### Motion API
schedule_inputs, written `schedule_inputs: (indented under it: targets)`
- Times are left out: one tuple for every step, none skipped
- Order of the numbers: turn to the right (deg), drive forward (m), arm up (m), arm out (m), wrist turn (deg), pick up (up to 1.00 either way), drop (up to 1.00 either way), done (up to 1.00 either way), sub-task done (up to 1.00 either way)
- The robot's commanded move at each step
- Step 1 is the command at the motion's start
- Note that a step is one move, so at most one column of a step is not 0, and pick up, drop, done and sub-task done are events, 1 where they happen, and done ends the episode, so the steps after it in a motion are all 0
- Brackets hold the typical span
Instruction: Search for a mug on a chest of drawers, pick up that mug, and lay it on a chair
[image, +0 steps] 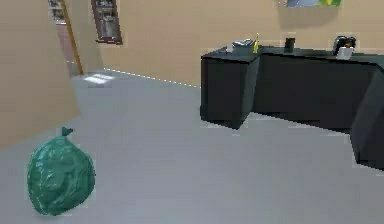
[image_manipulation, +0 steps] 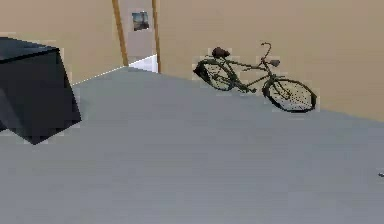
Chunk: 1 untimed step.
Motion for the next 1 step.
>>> schedule_inputs:
  targets:
    - [-6.0, 0.00, 0.00, 0.00, 0.0, 0.00, 0.00, 0.00, 0.00]
